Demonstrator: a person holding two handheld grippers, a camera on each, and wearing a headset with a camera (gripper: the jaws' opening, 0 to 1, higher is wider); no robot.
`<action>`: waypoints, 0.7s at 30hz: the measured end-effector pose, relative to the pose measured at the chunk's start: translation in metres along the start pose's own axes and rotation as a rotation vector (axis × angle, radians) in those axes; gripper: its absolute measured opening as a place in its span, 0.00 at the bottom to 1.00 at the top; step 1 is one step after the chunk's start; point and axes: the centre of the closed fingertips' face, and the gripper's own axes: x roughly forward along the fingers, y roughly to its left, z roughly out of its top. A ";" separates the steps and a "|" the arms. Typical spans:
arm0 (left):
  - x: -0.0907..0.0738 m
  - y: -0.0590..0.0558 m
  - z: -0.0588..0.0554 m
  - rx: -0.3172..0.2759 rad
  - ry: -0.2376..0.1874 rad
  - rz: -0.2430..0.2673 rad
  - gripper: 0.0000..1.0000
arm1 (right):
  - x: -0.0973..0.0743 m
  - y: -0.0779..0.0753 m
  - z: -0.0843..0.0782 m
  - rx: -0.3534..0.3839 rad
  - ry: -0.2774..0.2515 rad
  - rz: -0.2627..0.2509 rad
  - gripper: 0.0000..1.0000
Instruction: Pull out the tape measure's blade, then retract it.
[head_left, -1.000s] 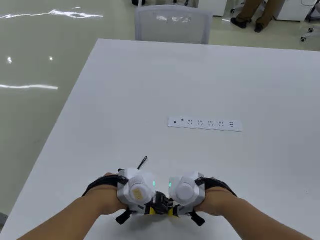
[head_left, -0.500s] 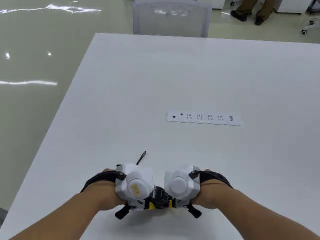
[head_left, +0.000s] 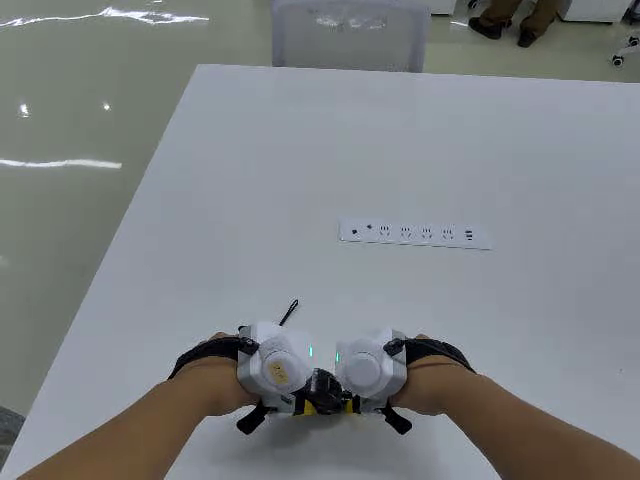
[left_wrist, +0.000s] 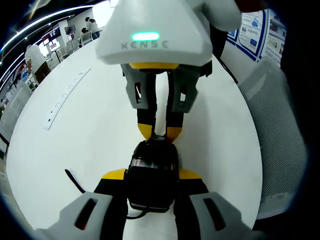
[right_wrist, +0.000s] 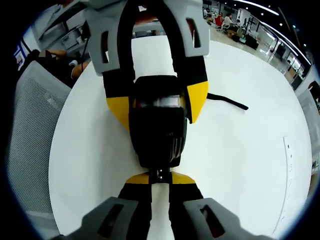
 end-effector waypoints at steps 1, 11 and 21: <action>0.000 0.000 0.000 -0.003 0.000 -0.001 0.30 | 0.000 0.000 0.000 0.002 0.002 0.002 0.10; 0.002 0.000 0.001 -0.008 0.000 0.000 0.30 | -0.003 -0.004 -0.016 0.000 0.033 0.002 0.10; 0.001 -0.002 0.002 -0.009 -0.004 -0.002 0.30 | -0.008 -0.002 -0.021 0.001 0.054 0.007 0.09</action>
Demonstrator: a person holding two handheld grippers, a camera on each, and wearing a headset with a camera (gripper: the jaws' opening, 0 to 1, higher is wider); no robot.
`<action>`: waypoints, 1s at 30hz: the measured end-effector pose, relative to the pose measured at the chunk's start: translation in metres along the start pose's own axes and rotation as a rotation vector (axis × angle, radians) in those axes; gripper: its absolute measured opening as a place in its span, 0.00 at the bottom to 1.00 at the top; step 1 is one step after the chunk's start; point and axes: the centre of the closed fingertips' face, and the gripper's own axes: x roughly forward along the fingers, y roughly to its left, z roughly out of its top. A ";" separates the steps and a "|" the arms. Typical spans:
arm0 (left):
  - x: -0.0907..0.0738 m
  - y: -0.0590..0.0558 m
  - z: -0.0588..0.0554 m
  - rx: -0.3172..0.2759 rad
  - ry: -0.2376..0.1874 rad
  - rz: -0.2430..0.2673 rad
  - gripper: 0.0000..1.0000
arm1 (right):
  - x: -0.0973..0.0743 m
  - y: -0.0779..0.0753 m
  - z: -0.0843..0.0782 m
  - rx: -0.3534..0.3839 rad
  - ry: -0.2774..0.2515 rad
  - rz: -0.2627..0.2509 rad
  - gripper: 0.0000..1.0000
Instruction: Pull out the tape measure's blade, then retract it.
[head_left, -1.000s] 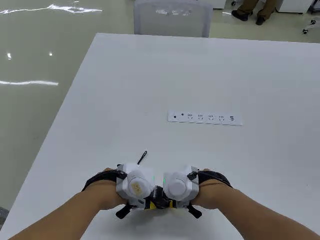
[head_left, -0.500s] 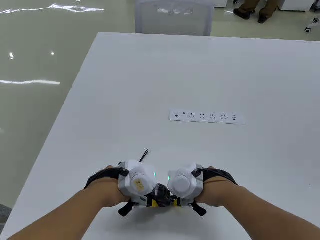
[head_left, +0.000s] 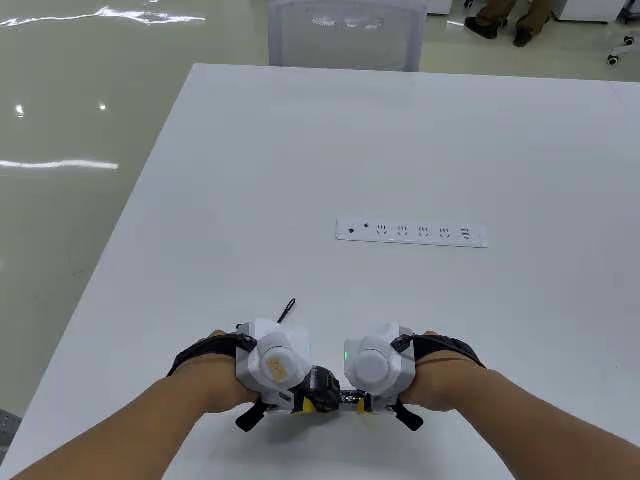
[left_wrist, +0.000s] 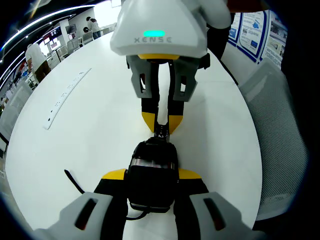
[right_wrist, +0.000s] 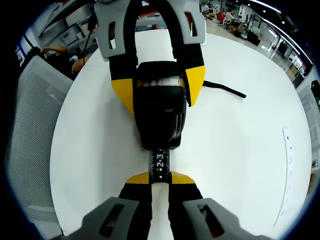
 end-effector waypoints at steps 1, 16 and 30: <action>0.000 0.000 0.000 0.000 0.000 -0.001 0.30 | 0.001 0.000 -0.001 0.001 0.001 0.001 0.09; 0.001 0.001 0.000 0.009 0.010 -0.020 0.30 | -0.007 0.004 -0.010 0.006 0.038 0.003 0.09; 0.004 0.001 -0.001 0.012 0.006 -0.016 0.30 | -0.010 0.003 -0.024 0.019 0.060 0.005 0.10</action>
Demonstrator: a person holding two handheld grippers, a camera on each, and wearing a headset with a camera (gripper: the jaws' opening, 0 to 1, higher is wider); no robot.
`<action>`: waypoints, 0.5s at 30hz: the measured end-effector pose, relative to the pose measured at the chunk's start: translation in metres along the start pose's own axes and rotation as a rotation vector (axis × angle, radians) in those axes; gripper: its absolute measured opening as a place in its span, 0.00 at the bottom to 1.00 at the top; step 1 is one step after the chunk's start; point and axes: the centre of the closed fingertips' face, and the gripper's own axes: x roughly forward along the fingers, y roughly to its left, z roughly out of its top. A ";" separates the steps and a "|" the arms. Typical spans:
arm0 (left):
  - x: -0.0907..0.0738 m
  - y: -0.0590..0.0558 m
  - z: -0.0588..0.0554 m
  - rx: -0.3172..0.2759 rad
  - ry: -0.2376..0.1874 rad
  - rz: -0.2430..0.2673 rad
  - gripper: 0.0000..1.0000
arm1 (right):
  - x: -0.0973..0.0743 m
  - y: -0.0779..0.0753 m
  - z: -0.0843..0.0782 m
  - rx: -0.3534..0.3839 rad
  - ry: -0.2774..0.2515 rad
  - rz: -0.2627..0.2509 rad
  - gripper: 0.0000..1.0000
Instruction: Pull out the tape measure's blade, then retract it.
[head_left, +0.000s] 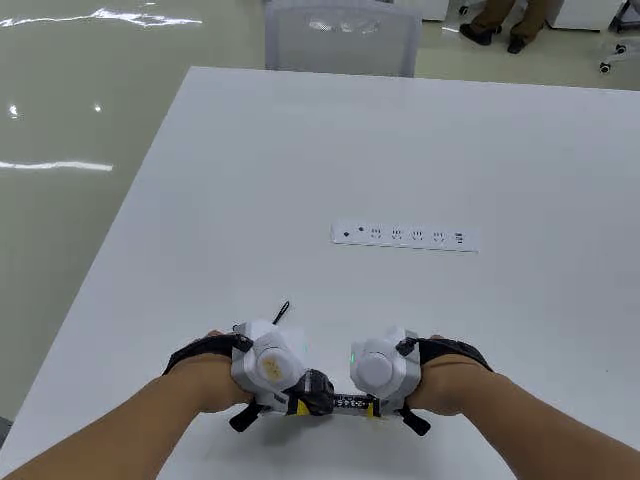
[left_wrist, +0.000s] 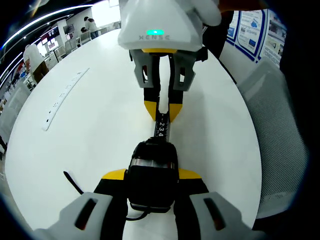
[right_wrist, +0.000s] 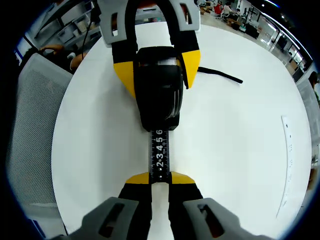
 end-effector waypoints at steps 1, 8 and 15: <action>0.000 0.000 0.000 0.000 0.000 0.001 0.30 | 0.001 -0.001 -0.001 0.000 0.001 0.000 0.10; 0.000 -0.001 0.001 -0.004 -0.007 0.007 0.30 | 0.000 -0.002 -0.007 -0.006 0.002 -0.006 0.10; -0.001 -0.002 0.002 -0.007 -0.006 0.008 0.30 | -0.005 0.000 -0.012 -0.003 0.013 -0.009 0.10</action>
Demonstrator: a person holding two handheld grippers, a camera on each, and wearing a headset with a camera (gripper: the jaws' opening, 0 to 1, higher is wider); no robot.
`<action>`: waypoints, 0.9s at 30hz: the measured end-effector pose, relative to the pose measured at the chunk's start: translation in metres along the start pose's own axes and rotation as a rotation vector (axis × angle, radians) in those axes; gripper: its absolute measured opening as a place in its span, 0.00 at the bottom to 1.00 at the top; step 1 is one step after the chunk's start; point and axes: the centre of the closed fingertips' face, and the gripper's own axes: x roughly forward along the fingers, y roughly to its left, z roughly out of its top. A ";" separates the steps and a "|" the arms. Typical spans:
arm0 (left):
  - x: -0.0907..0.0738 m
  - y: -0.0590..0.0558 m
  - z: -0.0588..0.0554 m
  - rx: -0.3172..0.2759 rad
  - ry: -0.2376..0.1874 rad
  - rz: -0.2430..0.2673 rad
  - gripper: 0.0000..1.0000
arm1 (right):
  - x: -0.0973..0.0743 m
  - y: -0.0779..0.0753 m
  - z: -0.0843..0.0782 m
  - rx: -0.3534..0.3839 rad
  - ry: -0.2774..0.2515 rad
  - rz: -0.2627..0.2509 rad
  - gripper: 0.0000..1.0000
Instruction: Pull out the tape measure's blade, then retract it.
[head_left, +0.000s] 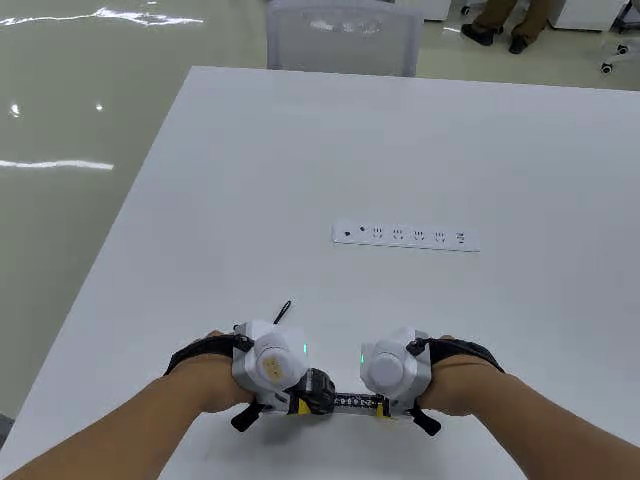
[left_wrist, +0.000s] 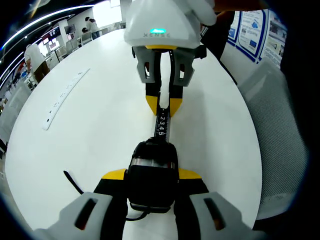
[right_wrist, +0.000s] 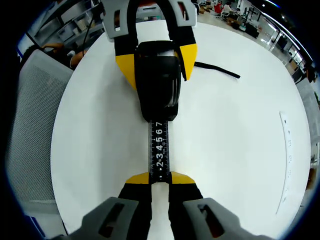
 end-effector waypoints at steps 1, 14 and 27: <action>0.000 0.000 0.000 0.000 0.000 0.000 0.30 | 0.000 0.000 -0.001 0.000 0.002 0.000 0.10; -0.001 -0.001 0.001 -0.003 0.000 0.000 0.30 | 0.001 -0.003 -0.015 -0.001 0.018 -0.001 0.10; -0.001 -0.001 0.000 0.001 -0.002 0.006 0.30 | -0.002 -0.002 -0.022 0.002 0.031 -0.008 0.10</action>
